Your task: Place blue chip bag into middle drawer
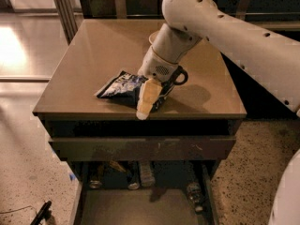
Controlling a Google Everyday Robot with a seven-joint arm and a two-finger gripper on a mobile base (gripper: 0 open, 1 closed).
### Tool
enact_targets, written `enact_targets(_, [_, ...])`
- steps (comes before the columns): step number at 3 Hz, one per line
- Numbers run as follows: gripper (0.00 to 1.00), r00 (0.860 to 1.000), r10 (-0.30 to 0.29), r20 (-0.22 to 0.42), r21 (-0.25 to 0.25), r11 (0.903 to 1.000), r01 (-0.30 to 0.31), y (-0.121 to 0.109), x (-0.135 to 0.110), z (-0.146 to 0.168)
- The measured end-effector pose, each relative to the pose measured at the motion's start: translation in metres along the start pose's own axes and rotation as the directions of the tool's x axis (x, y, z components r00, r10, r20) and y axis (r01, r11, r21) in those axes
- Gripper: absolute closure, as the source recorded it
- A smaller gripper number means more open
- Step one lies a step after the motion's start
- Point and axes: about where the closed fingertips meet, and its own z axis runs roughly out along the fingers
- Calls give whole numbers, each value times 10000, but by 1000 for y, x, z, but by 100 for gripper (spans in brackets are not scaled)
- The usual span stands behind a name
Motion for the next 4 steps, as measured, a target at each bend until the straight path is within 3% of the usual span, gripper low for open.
enact_targets(1, [0, 10000, 0, 0, 0, 10000, 0, 0, 0, 0])
enact_targets(2, [18, 10000, 0, 0, 0, 10000, 0, 0, 0, 0])
enact_targets(3, [49, 10000, 0, 0, -1, 10000, 0, 0, 0, 0])
enact_targets(4, [72, 10000, -1, 0, -1, 10000, 1, 0, 0, 0])
